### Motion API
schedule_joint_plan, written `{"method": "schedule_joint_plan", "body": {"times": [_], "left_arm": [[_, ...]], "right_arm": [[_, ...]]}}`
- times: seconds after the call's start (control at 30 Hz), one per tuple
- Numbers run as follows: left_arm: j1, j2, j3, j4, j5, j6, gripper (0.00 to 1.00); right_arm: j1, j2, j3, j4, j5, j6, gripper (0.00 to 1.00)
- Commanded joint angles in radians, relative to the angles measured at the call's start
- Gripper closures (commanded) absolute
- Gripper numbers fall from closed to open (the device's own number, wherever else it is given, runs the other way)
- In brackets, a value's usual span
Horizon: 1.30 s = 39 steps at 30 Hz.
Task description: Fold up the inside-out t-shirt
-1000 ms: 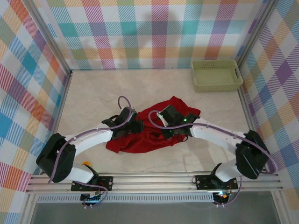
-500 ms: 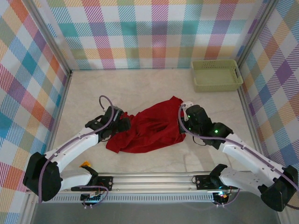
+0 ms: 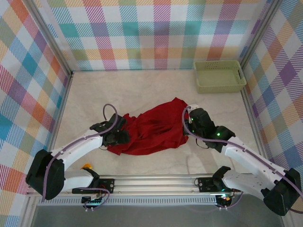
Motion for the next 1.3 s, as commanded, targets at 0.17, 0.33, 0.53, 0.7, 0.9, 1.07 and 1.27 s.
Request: {"method": "schedule_joint_plan", "body": {"times": [0.17, 0.33, 0.53, 0.7, 0.9, 1.07, 1.27], "left_arm": [[-0.069, 0.080, 0.022, 0.023, 0.054, 0.041, 0.26], [-0.070, 0.129, 0.051, 0.045, 0.044, 0.049, 0.50], [-0.070, 0.116, 0.086, 0.052, 0.000, 0.056, 0.61], [-0.057, 0.068, 0.126, -0.014, -0.155, 0.019, 0.74], [-0.106, -0.045, 0.198, -0.034, -0.087, 0.043, 0.41], [-0.303, 0.070, 0.288, -0.044, -0.146, 0.160, 0.19], [-0.379, 0.296, 0.379, -0.077, -0.188, 0.145, 0.13]], "right_arm": [[-0.087, 0.035, 0.067, -0.030, -0.010, 0.053, 1.00], [-0.133, 0.057, 0.098, -0.039, -0.015, 0.065, 1.00], [-0.224, 0.024, 0.140, -0.063, -0.010, 0.069, 1.00], [-0.267, -0.043, 0.171, -0.069, 0.003, 0.039, 1.00], [-0.271, -0.056, 0.170, -0.056, -0.068, 0.026, 1.00], [-0.271, -0.045, 0.157, -0.028, -0.094, 0.044, 1.00], [-0.271, -0.058, 0.171, -0.033, -0.074, 0.035, 1.00]]}}
